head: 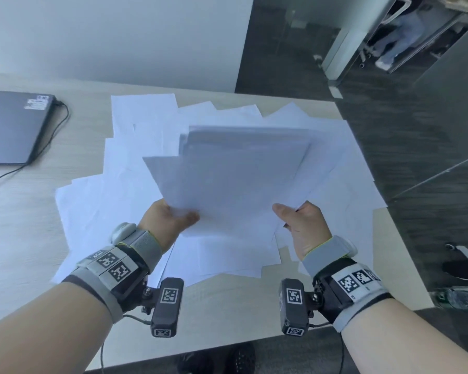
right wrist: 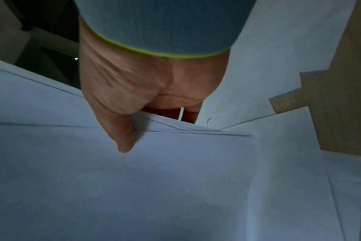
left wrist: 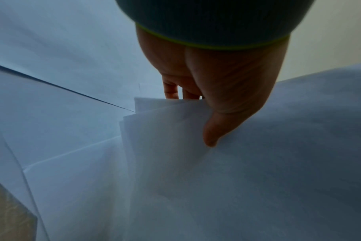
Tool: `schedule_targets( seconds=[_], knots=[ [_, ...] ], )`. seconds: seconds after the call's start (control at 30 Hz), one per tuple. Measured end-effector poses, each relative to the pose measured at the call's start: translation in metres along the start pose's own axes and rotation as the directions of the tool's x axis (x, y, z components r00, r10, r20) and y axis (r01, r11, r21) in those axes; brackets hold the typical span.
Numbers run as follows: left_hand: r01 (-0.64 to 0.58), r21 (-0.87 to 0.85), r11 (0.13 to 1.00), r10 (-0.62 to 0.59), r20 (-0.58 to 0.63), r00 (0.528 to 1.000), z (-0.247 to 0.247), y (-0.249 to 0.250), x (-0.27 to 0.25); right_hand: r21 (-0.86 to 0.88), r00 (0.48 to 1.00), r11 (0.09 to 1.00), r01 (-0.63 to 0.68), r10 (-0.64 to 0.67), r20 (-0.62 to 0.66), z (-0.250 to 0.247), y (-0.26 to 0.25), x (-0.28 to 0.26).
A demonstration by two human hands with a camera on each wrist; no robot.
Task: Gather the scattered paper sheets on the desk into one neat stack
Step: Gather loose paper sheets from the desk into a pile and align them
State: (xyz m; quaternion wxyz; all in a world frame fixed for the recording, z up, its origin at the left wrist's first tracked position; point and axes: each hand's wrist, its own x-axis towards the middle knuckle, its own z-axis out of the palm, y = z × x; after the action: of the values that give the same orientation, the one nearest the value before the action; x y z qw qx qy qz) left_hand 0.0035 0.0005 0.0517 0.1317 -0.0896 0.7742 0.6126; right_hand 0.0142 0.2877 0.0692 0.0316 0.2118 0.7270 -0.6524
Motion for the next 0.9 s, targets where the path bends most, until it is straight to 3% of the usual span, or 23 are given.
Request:
schedule_targets(
  seconds=[0.13, 0.2, 0.5, 0.67, 0.77, 0.9],
  knots=[
    [0.01, 0.044, 0.999, -0.012, 0.05, 0.999, -0.002, 0.003, 0.003, 0.038, 0.981, 0.998, 0.057, -0.063, 0.183, 0.003, -0.009, -0.017],
    [0.024, 0.032, 0.999, -0.026, 0.06, 0.998, -0.003, 0.002, 0.004, 0.043, 0.974, 0.997, 0.07, -0.078, 0.212, 0.006, -0.007, -0.022],
    [0.027, -0.031, 0.999, -0.024, 0.115, 0.993, 0.004, 0.007, 0.003, 0.082, 0.991, 0.995, 0.049, -0.059, 0.121, 0.009, -0.013, -0.023],
    [0.146, 0.044, 0.988, -0.151, 0.174, 0.973, 0.005, -0.009, 0.002, -0.156, 0.973, 0.985, -0.071, 0.103, 0.208, 0.003, 0.008, -0.02],
    [0.177, 0.07, 0.982, -0.188, 0.183, 0.965, 0.015, -0.01, 0.001, -0.289, 0.972, 0.953, -0.096, 0.152, 0.177, 0.001, 0.025, -0.014],
    [0.145, 0.016, 0.989, -0.146, 0.071, 0.987, 0.032, -0.01, 0.007, -0.298, 0.981, 0.942, -0.153, 0.182, 0.071, -0.005, 0.029, -0.005]
  ],
)
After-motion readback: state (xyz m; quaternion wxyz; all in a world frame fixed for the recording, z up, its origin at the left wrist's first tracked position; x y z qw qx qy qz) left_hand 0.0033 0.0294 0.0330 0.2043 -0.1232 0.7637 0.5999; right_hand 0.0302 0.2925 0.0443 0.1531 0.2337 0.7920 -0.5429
